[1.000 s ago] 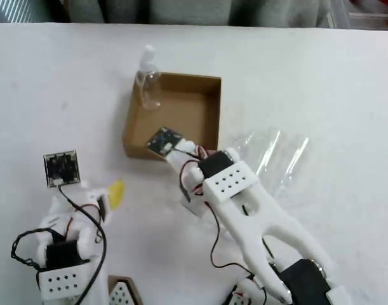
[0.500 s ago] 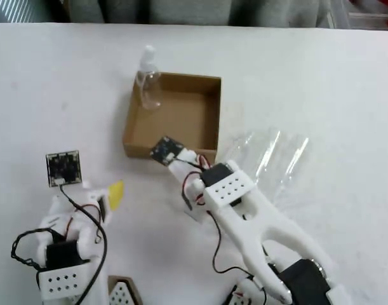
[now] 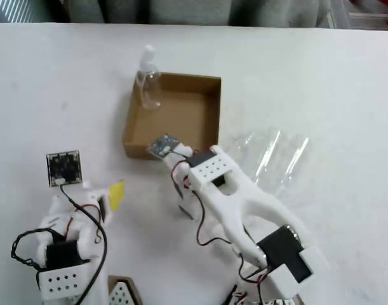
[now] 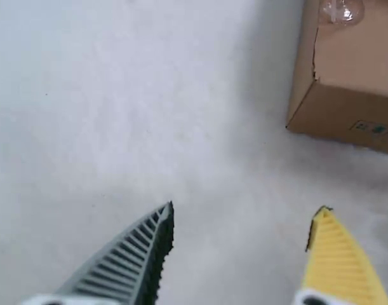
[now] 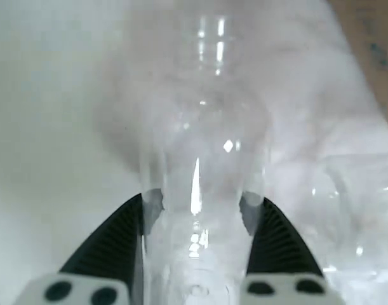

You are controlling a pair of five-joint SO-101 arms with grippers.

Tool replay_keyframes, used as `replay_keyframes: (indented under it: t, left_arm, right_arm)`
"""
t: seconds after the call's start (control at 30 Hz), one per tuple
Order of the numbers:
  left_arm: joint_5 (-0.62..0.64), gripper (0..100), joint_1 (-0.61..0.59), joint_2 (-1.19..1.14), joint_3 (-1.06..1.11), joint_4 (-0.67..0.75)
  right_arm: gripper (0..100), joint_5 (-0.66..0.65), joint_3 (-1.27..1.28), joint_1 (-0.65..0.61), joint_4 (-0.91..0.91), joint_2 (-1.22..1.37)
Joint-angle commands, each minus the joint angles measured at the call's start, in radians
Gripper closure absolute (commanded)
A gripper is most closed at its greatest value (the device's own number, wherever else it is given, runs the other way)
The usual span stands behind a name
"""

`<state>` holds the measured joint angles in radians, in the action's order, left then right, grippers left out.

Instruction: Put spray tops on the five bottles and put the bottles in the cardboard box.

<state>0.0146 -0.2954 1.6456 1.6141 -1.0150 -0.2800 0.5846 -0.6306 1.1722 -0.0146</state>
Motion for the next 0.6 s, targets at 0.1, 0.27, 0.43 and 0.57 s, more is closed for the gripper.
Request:
replay_keyframes:
  t: [0.1,0.27,0.43,0.57]
  left_arm:
    - [-0.006,66,0.012,0.008,-0.037,-0.02]
    - [-0.006,66,0.012,0.008,-0.037,-0.02]
    - [-0.006,66,0.012,0.008,-0.037,-0.018]
    - [-0.005,66,0.012,0.008,-0.037,-0.015]
  right_arm:
    - [98.3,0.311,-0.178,-0.137,0.176,-0.091]
    - [97.1,0.534,-0.187,-0.222,0.137,-0.054]
    - [96.7,0.608,-0.187,-0.268,0.096,-0.033]
    - [96.8,0.66,-0.187,-0.326,0.048,-0.03]
